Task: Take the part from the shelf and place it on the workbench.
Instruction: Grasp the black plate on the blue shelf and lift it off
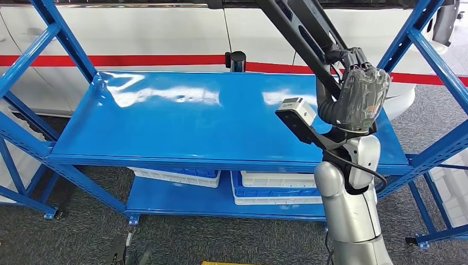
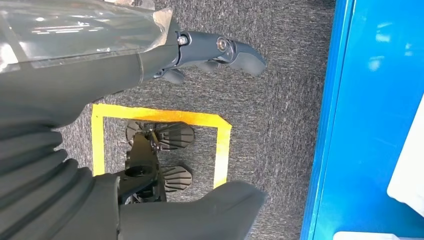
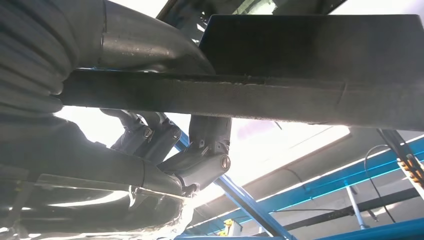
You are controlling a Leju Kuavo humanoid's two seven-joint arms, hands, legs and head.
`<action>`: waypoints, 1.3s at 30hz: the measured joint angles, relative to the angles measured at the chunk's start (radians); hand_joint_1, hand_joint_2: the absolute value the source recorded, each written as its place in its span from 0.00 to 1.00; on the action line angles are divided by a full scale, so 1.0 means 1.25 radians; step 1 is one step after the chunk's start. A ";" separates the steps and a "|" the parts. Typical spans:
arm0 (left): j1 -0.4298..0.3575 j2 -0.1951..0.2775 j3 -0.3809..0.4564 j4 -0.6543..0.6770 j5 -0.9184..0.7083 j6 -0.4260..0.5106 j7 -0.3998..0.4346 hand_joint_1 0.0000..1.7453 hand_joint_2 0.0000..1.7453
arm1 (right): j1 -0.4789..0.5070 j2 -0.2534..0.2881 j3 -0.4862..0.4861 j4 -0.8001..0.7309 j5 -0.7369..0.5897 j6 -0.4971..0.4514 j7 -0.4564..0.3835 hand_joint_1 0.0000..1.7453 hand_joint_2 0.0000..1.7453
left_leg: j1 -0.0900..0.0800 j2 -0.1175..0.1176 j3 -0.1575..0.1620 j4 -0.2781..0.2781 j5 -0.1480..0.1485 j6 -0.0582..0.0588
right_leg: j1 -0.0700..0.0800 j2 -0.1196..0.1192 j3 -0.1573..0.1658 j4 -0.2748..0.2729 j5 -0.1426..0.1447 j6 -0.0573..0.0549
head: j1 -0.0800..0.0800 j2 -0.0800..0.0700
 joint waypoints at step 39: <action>0.022 0.002 0.071 -0.003 0.038 0.010 0.002 0.00 1.00 | -0.017 -0.021 0.011 -0.013 -0.455 0.118 -0.063 1.00 1.00 | 0.014 0.001 -0.031 0.184 -0.113 -0.009 | -0.012 0.000 -0.030 0.049 -0.009 -0.003 | 0.001 0.000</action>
